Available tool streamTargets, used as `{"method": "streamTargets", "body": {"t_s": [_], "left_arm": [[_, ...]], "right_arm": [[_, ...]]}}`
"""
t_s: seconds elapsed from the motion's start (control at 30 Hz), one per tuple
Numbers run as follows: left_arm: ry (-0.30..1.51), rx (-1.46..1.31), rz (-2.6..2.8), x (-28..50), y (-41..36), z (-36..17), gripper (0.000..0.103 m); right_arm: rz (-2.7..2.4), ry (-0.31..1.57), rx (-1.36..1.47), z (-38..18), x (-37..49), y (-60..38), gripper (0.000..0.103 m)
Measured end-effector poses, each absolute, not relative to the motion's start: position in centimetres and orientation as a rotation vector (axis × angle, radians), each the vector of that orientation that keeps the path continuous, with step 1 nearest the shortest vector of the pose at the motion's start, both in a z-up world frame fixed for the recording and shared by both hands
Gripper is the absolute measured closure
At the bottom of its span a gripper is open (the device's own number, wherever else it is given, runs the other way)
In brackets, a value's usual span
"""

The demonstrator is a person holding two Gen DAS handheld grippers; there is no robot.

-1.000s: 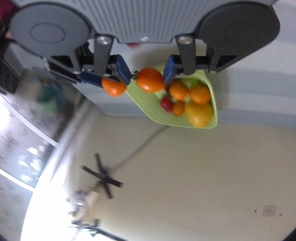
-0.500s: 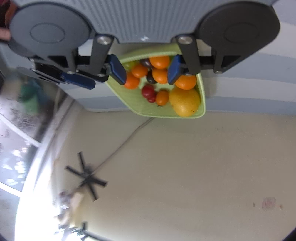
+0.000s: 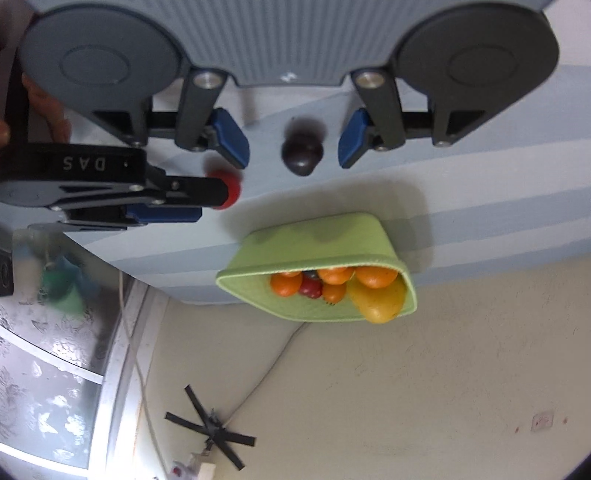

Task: Organize fruits
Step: 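Grasp the dark purple cherry tomato with the left tool while the right tool grasps the red one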

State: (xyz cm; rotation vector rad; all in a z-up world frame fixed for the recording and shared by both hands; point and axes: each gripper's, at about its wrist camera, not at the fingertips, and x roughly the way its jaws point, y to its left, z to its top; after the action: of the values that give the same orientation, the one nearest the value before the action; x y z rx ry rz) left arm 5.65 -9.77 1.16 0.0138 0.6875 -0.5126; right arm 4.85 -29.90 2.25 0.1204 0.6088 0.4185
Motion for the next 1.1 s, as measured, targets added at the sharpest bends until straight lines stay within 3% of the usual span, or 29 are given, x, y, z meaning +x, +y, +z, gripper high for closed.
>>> {"method": "streamTargets", "body": {"t_s": [0.1, 0.13, 0.33, 0.73, 0.87, 1.1], "left_arm": [[0.694, -0.011, -0.502, 5.8, -9.2, 1.0, 0.073], [0.698, -0.020, -0.503, 5.9, -9.1, 0.9, 0.077], [0.688, -0.048, -0.543, 3.6, -8.7, 1.8, 0.077], [0.679, 0.048, -0.655, -10.6, -6.8, 1.4, 0.076], [0.671, 0.035, -0.646, -12.2, -6.6, 0.8, 0.076], [0.633, 0.081, -0.641, -13.4, -7.1, 1.3, 0.050]], "right_arm": [[0.424, 0.636, 0.113, 1.7, 5.1, -29.3, 0.061], [0.426, 0.658, 0.106, 1.5, 5.5, -29.0, 0.070], [0.448, 0.662, 0.133, 2.1, 3.5, -29.4, 0.072], [0.511, 0.585, 0.012, 1.8, -12.1, -27.9, 0.071], [0.504, 0.577, -0.011, 1.2, -13.8, -27.2, 0.070], [0.489, 0.561, -0.034, 1.2, -13.9, -26.6, 0.062]]}}
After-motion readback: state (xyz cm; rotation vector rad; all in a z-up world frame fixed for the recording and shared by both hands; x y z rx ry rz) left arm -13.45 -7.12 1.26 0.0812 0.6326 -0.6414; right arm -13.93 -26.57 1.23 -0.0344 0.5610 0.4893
